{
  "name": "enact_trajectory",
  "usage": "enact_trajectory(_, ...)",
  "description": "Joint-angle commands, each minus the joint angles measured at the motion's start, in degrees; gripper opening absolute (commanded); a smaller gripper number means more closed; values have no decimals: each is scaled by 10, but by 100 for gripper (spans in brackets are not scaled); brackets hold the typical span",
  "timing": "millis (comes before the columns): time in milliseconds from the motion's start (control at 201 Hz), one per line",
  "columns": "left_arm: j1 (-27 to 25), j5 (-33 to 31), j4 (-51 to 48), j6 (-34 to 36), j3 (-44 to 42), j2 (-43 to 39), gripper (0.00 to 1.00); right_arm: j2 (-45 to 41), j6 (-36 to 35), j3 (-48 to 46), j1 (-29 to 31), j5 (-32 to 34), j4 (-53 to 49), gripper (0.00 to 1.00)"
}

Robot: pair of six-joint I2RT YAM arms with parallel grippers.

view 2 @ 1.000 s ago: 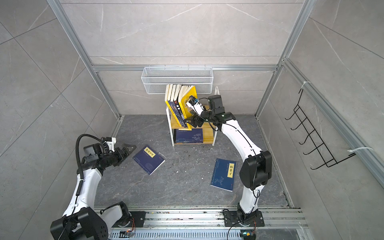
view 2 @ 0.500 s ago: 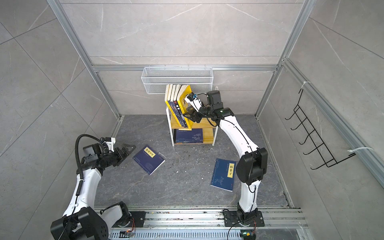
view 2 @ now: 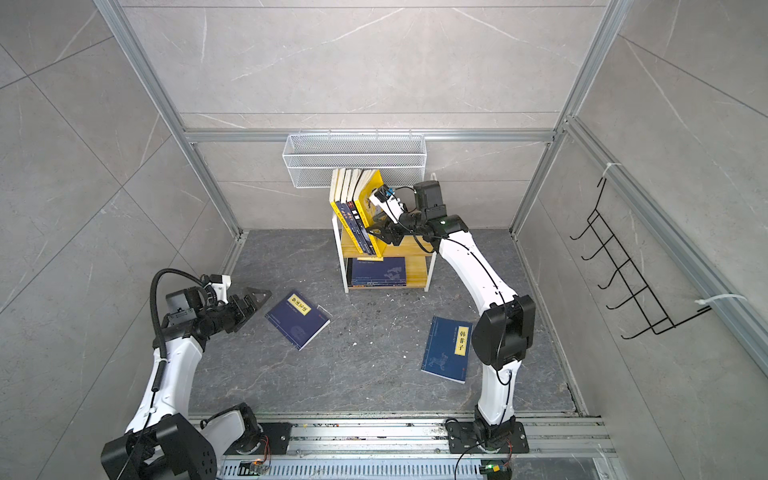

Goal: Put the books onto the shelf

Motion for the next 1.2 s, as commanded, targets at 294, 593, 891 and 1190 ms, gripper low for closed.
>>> enact_trajectory(294, -3, -14, 59, -73, -44, 16, 100, -225, 112, -284, 0, 95, 159, 72)
enact_trajectory(593, -11, -57, 85, -116, -97, 36, 100, -338, 209, -465, 142, 253, 223, 72)
enact_trajectory(891, -13, -71, 102, -137, -104, 101, 100, -235, 332, -462, 317, 430, 220, 70)
enact_trajectory(1190, -17, -68, 102, -142, -95, 153, 97, -32, 388, -285, 373, 437, 120, 67)
